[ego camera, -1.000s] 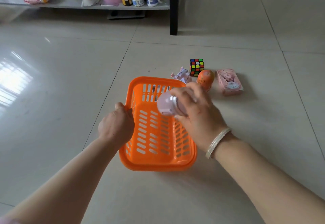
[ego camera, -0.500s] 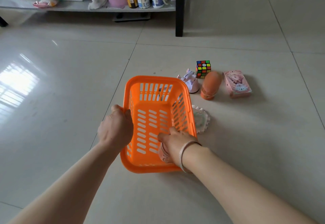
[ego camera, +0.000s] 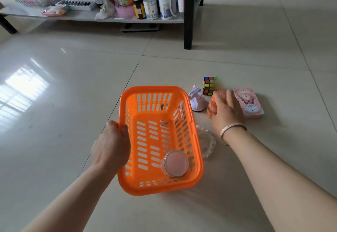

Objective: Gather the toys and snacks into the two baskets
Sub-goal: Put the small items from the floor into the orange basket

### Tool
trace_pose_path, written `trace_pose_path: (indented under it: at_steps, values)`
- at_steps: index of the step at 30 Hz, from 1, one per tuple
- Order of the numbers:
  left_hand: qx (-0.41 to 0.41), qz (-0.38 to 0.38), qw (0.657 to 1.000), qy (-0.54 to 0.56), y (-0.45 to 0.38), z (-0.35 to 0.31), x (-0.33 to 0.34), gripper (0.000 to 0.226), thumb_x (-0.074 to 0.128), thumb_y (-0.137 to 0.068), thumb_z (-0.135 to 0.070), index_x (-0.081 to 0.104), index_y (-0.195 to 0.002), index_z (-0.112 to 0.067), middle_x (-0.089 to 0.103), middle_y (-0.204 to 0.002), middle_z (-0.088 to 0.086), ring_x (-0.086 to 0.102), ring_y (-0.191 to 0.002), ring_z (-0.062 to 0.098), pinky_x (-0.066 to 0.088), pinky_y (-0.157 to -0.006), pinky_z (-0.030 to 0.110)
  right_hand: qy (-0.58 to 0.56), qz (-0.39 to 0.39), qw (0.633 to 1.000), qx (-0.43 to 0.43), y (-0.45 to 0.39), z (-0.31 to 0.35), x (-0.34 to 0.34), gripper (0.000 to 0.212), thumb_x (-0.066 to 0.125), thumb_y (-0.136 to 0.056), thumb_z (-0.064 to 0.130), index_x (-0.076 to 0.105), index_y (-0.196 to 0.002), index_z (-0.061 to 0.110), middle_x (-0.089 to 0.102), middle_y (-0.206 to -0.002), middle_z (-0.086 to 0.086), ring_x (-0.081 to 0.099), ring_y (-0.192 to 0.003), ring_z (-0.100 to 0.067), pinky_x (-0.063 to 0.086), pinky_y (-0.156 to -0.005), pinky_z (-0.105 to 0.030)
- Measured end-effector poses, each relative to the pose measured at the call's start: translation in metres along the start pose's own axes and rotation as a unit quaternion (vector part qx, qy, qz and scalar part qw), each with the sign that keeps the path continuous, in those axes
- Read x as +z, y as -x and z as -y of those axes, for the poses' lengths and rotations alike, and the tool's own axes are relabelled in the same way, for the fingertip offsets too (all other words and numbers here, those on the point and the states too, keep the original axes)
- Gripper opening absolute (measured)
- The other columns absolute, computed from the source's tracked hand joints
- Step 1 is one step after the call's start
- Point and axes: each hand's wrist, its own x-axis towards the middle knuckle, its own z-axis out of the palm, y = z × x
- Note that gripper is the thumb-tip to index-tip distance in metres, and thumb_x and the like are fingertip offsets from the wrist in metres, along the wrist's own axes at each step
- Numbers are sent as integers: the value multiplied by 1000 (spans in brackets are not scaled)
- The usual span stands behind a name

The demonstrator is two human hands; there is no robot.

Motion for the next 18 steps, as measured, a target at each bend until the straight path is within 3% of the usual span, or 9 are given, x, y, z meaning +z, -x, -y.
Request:
trace_pose_path:
  at_steps: [2,5,7,9,12,18]
  values:
    - [-2,-3,1000,-3,2,-2,0,30,31,-103,-47,42,-106,-20,63,-94,2,67,-75,26,60,-73,47,27,56,998,26,-12,-6,1,78,47,-89,5,7,-148,38,-16,-157,-5,2,-145,-32,18,-116,-43]
    - [-10,-3,1000,-9,4,-2,-1,29,32,-102,-48,41,-107,-21,66,-97,3,68,-75,26,60,-72,49,36,97,995,14,-23,-10,-1,84,43,-87,1,0,-147,42,-26,-155,0,-5,-145,-30,15,-116,-46]
    - [-13,-1,1000,-9,5,-1,-1,29,32,-102,-49,41,-108,-22,66,-100,3,68,-75,25,61,-72,49,49,109,993,-3,-26,-11,-2,82,43,-87,4,2,-148,40,-19,-156,1,0,-144,-30,17,-115,-46]
    - [-17,2,1000,-9,6,-2,-2,28,33,-102,-48,40,-108,-22,66,-102,4,68,-75,25,61,-71,48,61,79,995,-11,-23,-11,0,78,46,-85,5,10,-148,35,-2,-155,-2,18,-138,-34,28,-110,-46]
    - [-18,6,1000,-12,8,-4,-3,28,37,-101,-49,39,-110,-23,68,-107,5,70,-78,27,61,-72,48,35,10,999,8,-14,-8,8,60,48,-87,4,31,-140,28,19,-142,-11,37,-119,-37,43,-89,-44]
    - [-17,12,1000,-20,8,-2,-3,34,42,-100,-46,41,-121,-19,66,-113,5,69,-81,27,61,-71,45,-7,-60,998,12,2,-13,9,52,58,-82,-1,45,-127,22,39,-127,-14,44,-108,-39,44,-75,-41]
